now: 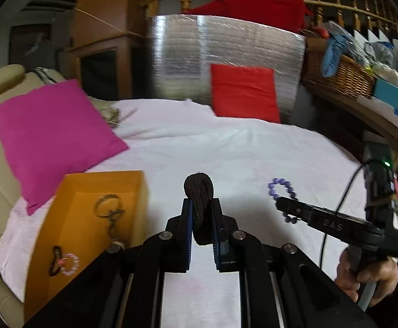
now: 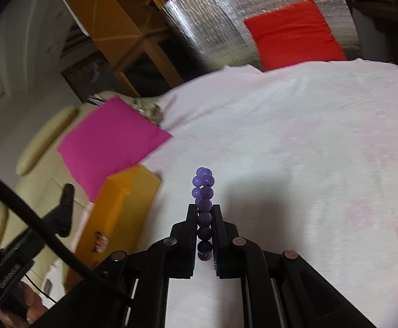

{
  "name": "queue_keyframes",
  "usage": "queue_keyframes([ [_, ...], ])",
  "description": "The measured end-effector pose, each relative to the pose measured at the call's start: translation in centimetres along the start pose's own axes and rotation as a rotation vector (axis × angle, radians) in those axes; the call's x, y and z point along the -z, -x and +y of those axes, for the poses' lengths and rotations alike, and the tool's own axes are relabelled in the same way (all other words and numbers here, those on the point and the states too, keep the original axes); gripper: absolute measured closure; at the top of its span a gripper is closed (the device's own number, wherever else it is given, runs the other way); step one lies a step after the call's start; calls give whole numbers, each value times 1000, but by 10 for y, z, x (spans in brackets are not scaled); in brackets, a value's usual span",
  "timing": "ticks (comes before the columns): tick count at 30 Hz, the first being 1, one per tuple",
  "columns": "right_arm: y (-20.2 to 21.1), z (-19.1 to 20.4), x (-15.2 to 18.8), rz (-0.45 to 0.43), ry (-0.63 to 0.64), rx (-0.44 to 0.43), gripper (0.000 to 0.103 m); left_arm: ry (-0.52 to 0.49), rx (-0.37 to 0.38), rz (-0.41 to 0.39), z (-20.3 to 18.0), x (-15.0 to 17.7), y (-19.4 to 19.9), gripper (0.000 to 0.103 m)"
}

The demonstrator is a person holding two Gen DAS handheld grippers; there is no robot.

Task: Organize jewelry
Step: 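Carry the purple bracelet and black hair tie over the orange box with both tools, then lower both tools into the box and open them to release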

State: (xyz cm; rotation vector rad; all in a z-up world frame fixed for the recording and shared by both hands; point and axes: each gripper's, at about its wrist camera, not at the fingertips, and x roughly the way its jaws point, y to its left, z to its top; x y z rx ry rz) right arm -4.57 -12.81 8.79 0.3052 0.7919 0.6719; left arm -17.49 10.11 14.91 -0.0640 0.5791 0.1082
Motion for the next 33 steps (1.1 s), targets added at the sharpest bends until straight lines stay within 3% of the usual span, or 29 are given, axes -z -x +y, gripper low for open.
queue_keyframes([
  [9, -11, 50, 14, -45, 110, -51, 93, 137, -166, 11, 81, 24, 15, 90],
  [16, -35, 108, 20, 28, 163, -159, 93, 288, -286, 32, 158, 43, 32, 90],
  [25, -93, 200, 30, 194, 201, -258, 92, 351, -258, 112, 199, 72, 29, 90],
  [29, -132, 221, 41, 295, 193, -205, 92, 321, -235, 168, 198, 85, 16, 90],
  [33, -184, 222, 47, 458, 118, -130, 92, 308, -242, 250, 204, 99, 0, 90],
])
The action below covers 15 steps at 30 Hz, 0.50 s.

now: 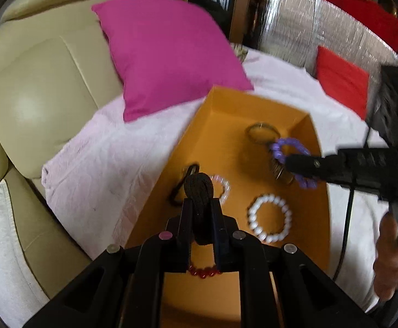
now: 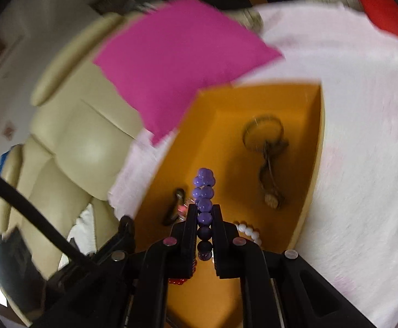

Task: Organize jewelry
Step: 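Lower both tools into the box and open them to release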

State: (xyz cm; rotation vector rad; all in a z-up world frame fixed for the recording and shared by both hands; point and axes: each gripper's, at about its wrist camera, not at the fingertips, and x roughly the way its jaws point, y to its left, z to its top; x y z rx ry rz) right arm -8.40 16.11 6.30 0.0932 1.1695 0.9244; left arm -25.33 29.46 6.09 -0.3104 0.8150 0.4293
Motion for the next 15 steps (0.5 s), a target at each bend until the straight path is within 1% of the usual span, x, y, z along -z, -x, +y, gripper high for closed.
queue_keyframes([
  [2, -13, -1, -5, 41, -28, 7, 92, -1, 9, 23, 3, 3, -5, 90],
  [4, -26, 2, -10, 70, -23, 44, 92, -7, -1, 36, 3, 4, -9, 90],
  [6, -34, 4, -12, 81, -30, 65, 92, -13, 19, 31, 1, 5, -8, 90],
  [10, -39, 2, -14, 60, -39, 74, 92, -16, 24, 30, -2, -1, -13, 90],
  [13, -33, -6, -14, 57, -54, 70, 92, -23, 22, 19, -3, -18, -23, 90],
  [15, -31, -11, -13, 57, -59, 79, 92, -29, 33, 22, -6, -29, -31, 90],
])
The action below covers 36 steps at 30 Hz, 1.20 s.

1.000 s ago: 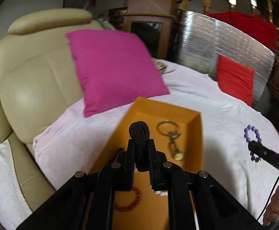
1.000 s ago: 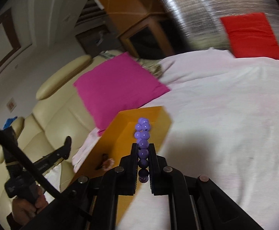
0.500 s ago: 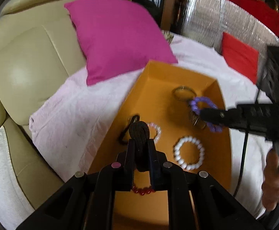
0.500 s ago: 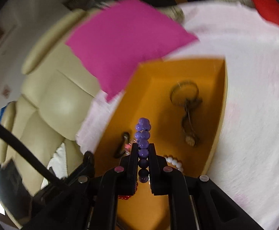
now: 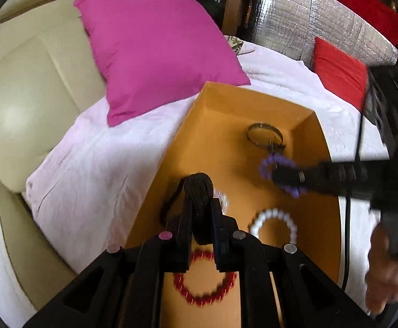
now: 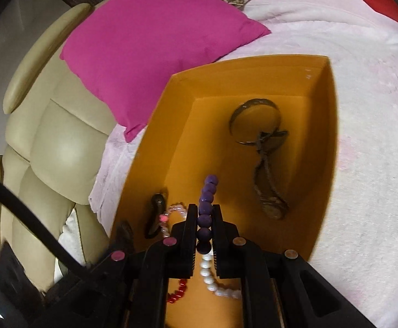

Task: Organize jewelry
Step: 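Lower both tools into the box and open them to release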

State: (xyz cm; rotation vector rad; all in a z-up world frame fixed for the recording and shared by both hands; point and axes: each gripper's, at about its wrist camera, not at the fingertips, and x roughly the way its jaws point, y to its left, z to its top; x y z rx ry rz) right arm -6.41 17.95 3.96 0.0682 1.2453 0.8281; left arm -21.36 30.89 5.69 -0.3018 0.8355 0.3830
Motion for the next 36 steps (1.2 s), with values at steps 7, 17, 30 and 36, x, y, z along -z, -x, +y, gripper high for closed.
queue_keyframes([
  [7, 1, -9, -5, -27, -34, -16, 92, -34, -3, 64, -7, -22, -40, 88],
  [17, 3, -17, -12, -52, -67, -68, 92, -58, -57, 55, -9, -15, -41, 71],
  [30, 13, -17, -11, -56, -81, -116, 84, -63, -73, 39, -8, -13, -34, 52],
  [36, 33, -8, -5, -96, -15, -113, 81, -80, -102, 16, -12, -12, -27, 43],
])
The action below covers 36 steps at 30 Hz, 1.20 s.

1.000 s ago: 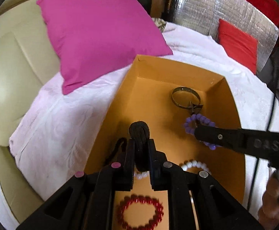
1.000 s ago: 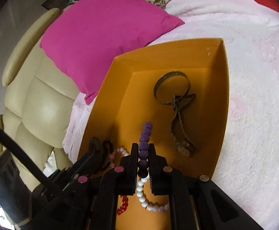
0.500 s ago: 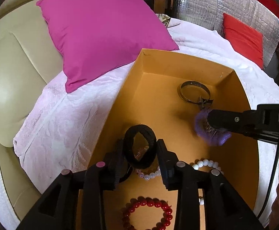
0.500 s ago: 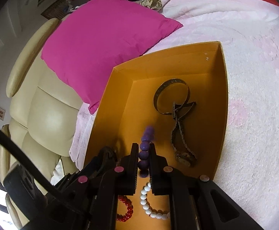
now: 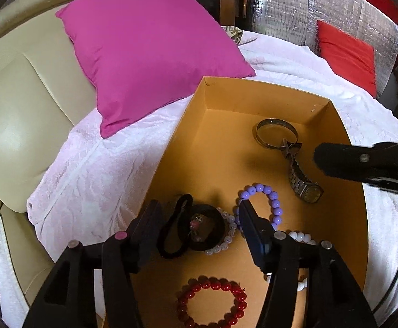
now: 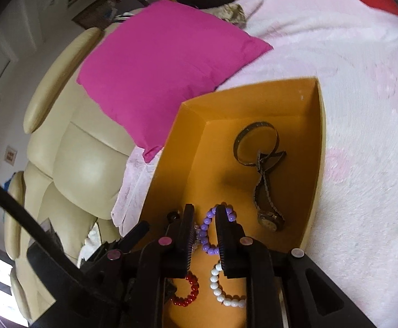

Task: Organize jewelry

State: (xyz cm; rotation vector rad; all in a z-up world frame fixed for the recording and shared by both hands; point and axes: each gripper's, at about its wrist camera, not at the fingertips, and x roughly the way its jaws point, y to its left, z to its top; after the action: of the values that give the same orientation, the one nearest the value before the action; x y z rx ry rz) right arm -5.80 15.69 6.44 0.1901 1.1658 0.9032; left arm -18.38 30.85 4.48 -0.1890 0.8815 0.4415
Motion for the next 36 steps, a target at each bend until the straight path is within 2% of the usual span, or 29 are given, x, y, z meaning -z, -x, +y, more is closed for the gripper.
queue_keyframes([
  [1, 5, 3, 1, -11, 19, 7, 77, -2, -4, -1, 0, 0, 1, 43],
  [3, 16, 7, 5, -39, 48, 16, 62, -7, -16, -3, -1, 1, 3, 42],
  [5, 27, 10, 11, -71, 75, 22, 58, -13, -38, -16, -3, 2, 10, 42],
  [8, 48, 15, 23, -112, 149, 66, 58, -21, -90, -69, -7, 2, 30, 42],
  [10, 65, 18, 34, -145, 200, 101, 58, -26, -144, -126, -10, 1, 50, 27],
  [13, 96, 21, 54, -193, 296, 163, 58, -11, -196, -233, -16, 3, 90, 18],
  [16, 128, 23, 73, -249, 367, 210, 58, 34, -194, -289, -21, 9, 124, 11],
  [18, 150, 24, 86, -287, 389, 219, 58, 49, -189, -317, -28, 15, 151, 11],
  [20, 172, 26, 97, -322, 397, 217, 58, 61, -224, -319, -35, 18, 171, 11],
  [23, 202, 32, 116, -373, 409, 208, 51, 50, -270, -332, -44, 25, 201, 11],
  [26, 229, 42, 139, -415, 442, 197, 44, 60, -250, -355, -51, 35, 232, 11],
  [28, 242, 47, 151, -426, 457, 198, 43, 69, -239, -367, -54, 40, 249, 11],
  [36, 289, 68, 197, -493, 524, 217, 34, 38, -288, -420, -61, 60, 316, 11],
])
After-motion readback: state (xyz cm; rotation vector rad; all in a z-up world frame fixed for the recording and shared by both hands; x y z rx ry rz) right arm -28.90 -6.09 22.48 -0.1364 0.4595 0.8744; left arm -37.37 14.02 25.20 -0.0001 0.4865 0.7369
